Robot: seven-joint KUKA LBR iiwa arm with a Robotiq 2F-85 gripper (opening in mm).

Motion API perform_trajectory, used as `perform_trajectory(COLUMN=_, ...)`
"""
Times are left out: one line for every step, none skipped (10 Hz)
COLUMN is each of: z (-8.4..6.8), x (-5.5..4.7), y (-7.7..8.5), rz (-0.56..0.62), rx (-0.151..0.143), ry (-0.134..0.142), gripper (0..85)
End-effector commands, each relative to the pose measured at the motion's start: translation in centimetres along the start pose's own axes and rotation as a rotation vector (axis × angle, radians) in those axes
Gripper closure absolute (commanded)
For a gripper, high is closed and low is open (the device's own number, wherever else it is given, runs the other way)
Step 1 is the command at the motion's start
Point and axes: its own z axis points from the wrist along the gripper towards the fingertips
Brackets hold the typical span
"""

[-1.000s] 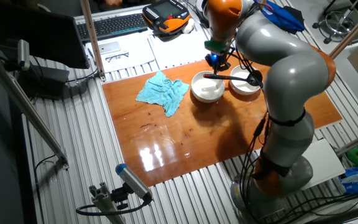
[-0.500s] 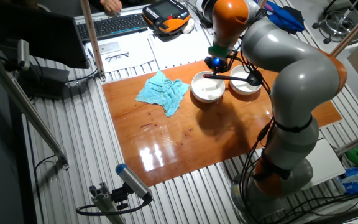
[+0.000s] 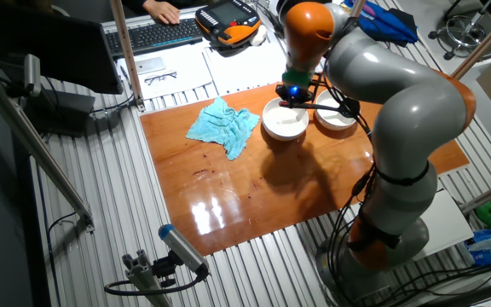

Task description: Scoop water with a large spoon from one bowl to another

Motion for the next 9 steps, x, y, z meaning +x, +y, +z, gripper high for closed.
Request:
perform_trajectory(z=-0.03, x=0.04, y=0.03, rz=-0.632, rx=-0.031, ry=-0.055, gripper=85.0)
perform_trajectory(z=-0.09, x=0.10, y=0.06, rz=-0.653, rx=-0.002, ry=-0.069, gripper=85.0)
perform_trajectory(z=-0.13, x=0.17, y=-0.02, rz=-0.656, rx=0.000, ry=-0.069, gripper=85.0)
perform_trajectory(z=-0.17, x=0.25, y=-0.07, rz=-0.650, rx=-0.004, ry=-0.067, gripper=85.0)
perform_trajectory(z=-0.19, x=0.28, y=-0.07, rz=-0.639, rx=-0.015, ry=-0.062, gripper=85.0)
perform_trajectory(z=-0.18, x=0.29, y=-0.05, rz=-0.635, rx=-0.021, ry=-0.061, gripper=85.0)
perform_trajectory(z=-0.19, x=0.30, y=-0.06, rz=-0.635, rx=-0.021, ry=-0.061, gripper=85.0)
perform_trajectory(z=-0.19, x=0.32, y=-0.08, rz=-0.638, rx=-0.021, ry=-0.062, gripper=85.0)
perform_trajectory(z=-0.21, x=0.34, y=-0.09, rz=-0.648, rx=-0.017, ry=-0.067, gripper=85.0)
